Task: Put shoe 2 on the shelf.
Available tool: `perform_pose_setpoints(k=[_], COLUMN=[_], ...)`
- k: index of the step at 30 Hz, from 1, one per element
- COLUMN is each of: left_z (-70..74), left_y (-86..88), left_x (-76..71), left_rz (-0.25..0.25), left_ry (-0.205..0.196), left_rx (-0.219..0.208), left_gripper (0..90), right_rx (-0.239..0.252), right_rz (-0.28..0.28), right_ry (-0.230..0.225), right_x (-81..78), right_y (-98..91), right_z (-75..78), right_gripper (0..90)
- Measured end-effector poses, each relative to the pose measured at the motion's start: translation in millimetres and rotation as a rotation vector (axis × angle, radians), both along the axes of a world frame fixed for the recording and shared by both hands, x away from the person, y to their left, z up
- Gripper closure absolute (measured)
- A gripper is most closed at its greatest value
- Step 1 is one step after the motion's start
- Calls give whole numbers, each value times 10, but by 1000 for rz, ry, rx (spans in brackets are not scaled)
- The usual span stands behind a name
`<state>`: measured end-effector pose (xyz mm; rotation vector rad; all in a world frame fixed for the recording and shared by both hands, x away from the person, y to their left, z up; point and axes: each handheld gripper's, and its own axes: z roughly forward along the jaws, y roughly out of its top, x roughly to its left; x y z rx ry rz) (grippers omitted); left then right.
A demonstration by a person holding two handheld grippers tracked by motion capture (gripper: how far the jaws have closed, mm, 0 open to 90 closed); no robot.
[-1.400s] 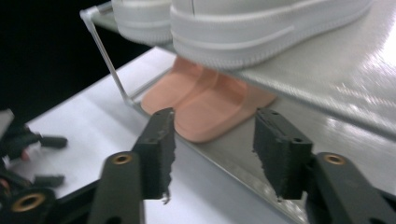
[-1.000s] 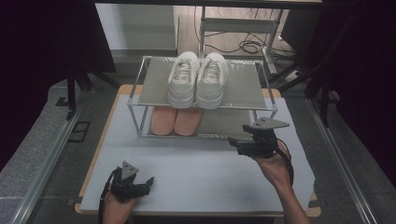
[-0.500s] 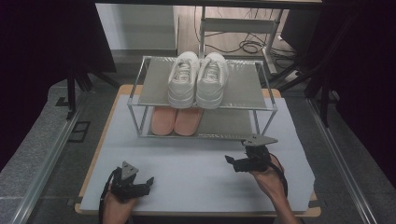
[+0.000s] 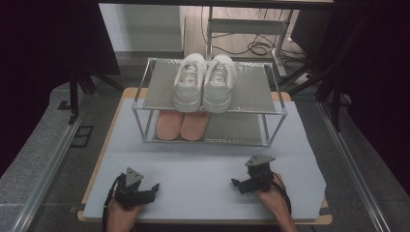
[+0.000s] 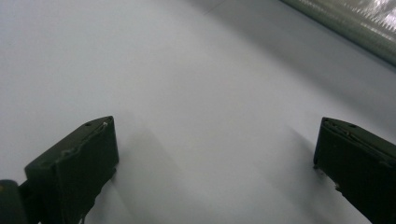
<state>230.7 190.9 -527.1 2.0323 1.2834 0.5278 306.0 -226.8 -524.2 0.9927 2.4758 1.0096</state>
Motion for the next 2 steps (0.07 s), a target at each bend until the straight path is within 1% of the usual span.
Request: perform_pose_setpoints(k=[1,2], left_z=[0,0], left_y=[0,0], left_x=[0,0], left_rz=[0,0], left_ry=[0,0], left_rx=[0,0], left_gripper=[147,147], right_rx=[7,5], right_rz=[-3,-1], right_ry=[8,6], right_x=[8,6], right_y=[-6,-4], right_z=[0,-1], right_gripper=[0,0])
